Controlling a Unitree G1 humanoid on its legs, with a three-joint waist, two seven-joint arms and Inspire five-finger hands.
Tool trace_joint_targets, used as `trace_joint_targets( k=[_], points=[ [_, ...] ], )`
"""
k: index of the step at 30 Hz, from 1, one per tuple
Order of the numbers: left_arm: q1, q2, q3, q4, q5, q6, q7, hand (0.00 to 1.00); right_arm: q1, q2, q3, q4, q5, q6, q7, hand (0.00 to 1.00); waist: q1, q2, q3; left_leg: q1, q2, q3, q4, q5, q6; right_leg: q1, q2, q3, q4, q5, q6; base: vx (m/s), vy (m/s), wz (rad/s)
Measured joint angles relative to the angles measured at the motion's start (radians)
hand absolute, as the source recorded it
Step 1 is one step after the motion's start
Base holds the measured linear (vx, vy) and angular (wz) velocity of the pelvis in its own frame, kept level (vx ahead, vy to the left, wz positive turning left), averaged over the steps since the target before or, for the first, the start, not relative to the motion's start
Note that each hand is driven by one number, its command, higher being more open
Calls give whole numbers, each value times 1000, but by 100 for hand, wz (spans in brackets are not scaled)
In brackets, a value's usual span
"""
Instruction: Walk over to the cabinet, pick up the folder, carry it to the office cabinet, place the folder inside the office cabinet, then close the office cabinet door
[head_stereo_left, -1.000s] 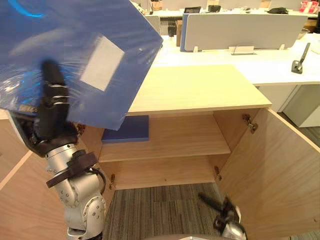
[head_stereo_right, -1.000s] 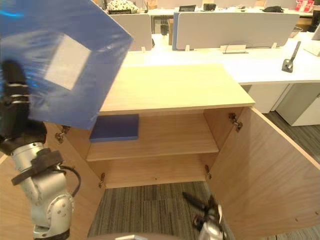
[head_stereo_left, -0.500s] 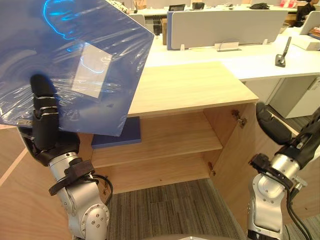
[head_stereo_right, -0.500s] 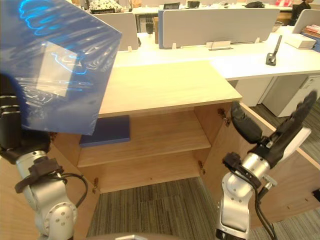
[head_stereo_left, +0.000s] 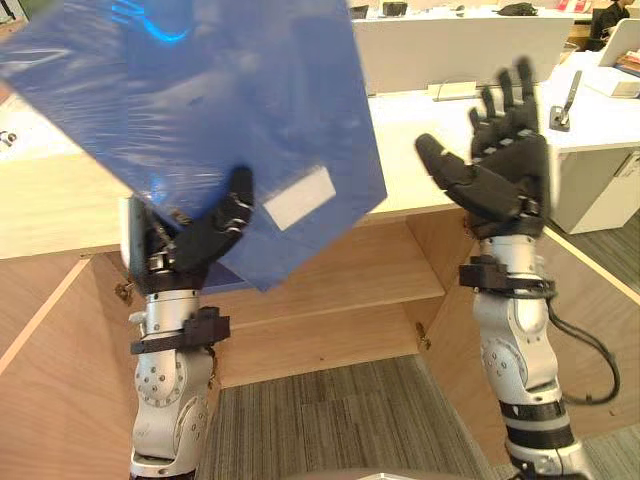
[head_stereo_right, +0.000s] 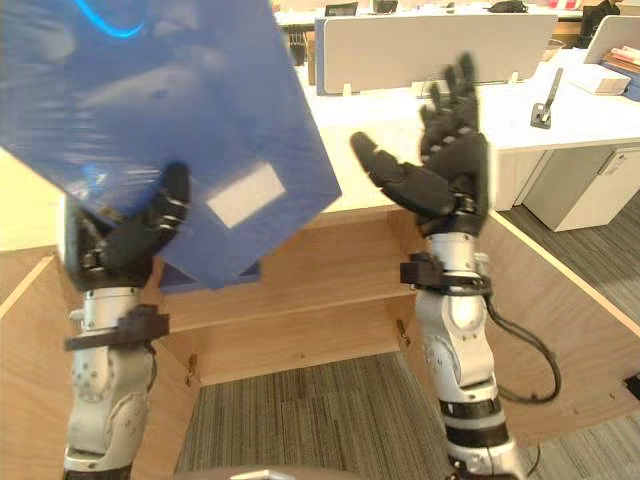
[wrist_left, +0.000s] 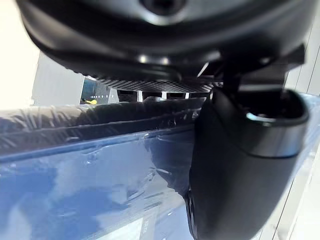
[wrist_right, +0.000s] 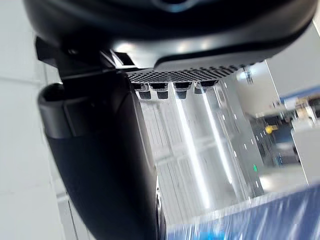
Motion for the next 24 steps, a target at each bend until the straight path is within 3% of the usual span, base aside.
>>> trace_joint_targets(
  k=[7, 17, 18, 21, 22, 24],
  points=[
    [-3, 137, -18, 1, 44, 1, -41, 0, -147, -260, 125, 25, 228, 34, 162, 100, 5, -4, 2, -3, 0, 0, -1, 0, 0, -6, 0, 0, 1, 11, 9, 0, 0, 0],
    [-3, 275, -19, 3, 4, -2, -39, 0, -232, -510, 249, 62, 400, 45, 222, 100, 17, -6, 1, -18, -1, 6, -2, 5, 6, -23, -1, 2, 0, 17, 12, -10, 2, -1],
    [-3, 298, -23, 4, -9, -5, -38, 0, -251, -541, 273, 65, 429, 44, 224, 0, 17, -7, 0, -19, -1, 6, -2, 6, 6, -24, -1, 2, 0, 17, 12, 0, 0, 0],
    [-2, 379, -41, 4, -45, -18, -37, 0, -298, -640, 348, 80, 486, 47, 237, 0, 23, -9, -6, -28, -1, 6, -2, 9, 6, -34, -1, 2, 0, 17, 12, 0, 0, 0],
    [-2, 399, -42, 8, -53, -17, -37, 100, -307, -674, 370, 82, 506, 52, 243, 0, 25, -10, -8, -29, -1, 6, -2, 10, 5, -35, -1, 2, 0, 17, 12, 0, 0, 0],
    [-1, 438, -49, 23, -80, -18, -37, 100, -320, -721, 411, 84, 542, 60, 252, 0, 27, -11, -12, -29, -1, 6, -2, 11, 5, -35, -1, 1, 0, 17, 12, 0, 0, 0]
  ],
)
